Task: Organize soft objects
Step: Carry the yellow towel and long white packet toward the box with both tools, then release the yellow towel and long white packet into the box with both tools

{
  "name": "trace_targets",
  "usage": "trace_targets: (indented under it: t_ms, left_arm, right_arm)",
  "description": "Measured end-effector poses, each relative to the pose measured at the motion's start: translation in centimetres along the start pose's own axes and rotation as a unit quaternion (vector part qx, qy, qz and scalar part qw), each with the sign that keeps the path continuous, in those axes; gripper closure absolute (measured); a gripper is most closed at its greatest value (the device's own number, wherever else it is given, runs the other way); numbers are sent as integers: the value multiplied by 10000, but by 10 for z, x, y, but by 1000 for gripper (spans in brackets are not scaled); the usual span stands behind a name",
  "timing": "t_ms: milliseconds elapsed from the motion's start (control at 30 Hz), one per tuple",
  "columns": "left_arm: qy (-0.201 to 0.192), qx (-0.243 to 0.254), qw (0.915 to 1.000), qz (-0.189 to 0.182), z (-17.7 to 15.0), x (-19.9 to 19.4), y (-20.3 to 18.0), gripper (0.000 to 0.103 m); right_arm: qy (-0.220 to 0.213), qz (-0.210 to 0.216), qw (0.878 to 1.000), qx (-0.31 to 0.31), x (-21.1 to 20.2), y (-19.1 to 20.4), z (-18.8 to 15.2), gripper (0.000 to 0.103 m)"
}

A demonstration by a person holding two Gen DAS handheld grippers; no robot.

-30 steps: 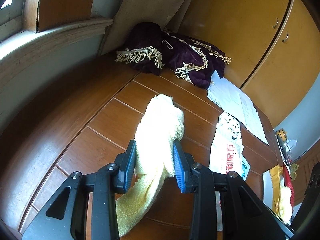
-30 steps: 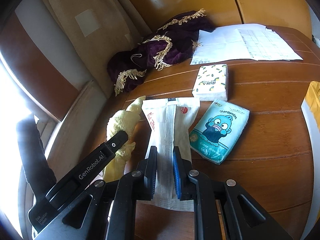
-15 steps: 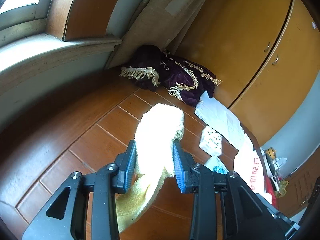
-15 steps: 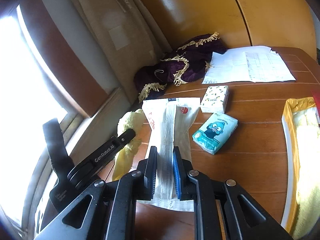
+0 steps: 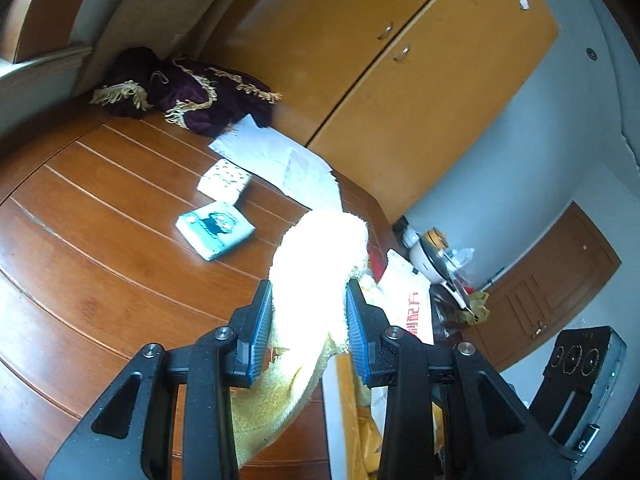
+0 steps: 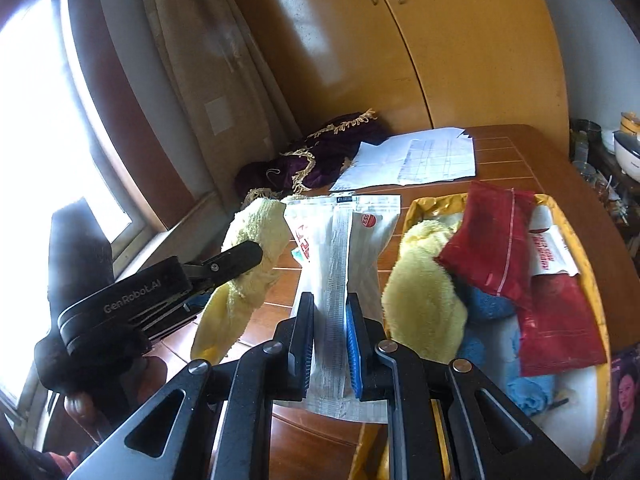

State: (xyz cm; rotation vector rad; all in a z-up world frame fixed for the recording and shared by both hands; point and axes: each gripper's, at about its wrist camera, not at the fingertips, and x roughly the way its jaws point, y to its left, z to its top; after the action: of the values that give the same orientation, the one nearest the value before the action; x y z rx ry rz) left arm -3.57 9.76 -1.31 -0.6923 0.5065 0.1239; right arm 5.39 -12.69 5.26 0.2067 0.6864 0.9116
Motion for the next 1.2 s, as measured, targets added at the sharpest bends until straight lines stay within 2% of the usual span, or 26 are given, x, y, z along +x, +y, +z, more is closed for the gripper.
trace_targets:
  t_ms: [133, 400, 567, 767, 867, 933, 1000, 1100, 1167, 1200]
  left_arm:
    - [73, 200, 9995, -245, -13, 2, -25, 71]
    - [355, 346, 9976, -481, -36, 17, -58, 71]
    - [234, 522, 9967, -581, -46, 29, -79, 71]
    - [483, 397, 9968, -499, -53, 58, -85, 71]
    - [557, 330, 9970, -415, -66, 63, -79, 71]
    - [662, 427, 9961, -393, -77, 66, -78, 71]
    - [789, 592, 9945, -344, -87, 70, -81, 71]
    - [770, 975, 9921, -191, -98, 69, -91, 68]
    - [736, 980, 9922, -247, -98, 65, -91, 65]
    - [779, 909, 9923, -330, -97, 64, -90, 60]
  right_arm:
    - [-11, -117, 9999, 11, -11, -16, -7, 88]
    - [-99, -512, 9986, 132, -37, -51, -21, 88]
    - [-119, -813, 9965, 181, -45, -72, -26, 88]
    - [-163, -1151, 9924, 397, -48, -92, -23, 88]
    - [-5, -1334, 9902, 402, -40, -98, -22, 88]
    - [124, -1501, 9877, 425, -33, -102, -23, 87]
    - [254, -1465, 9880, 420, -27, -104, -26, 85]
    - [257, -1576, 9865, 357, -24, -101, -30, 83]
    - [185, -1643, 9856, 356, -27, -100, -29, 80]
    - [139, -1652, 9854, 400, -29, -100, -28, 77]
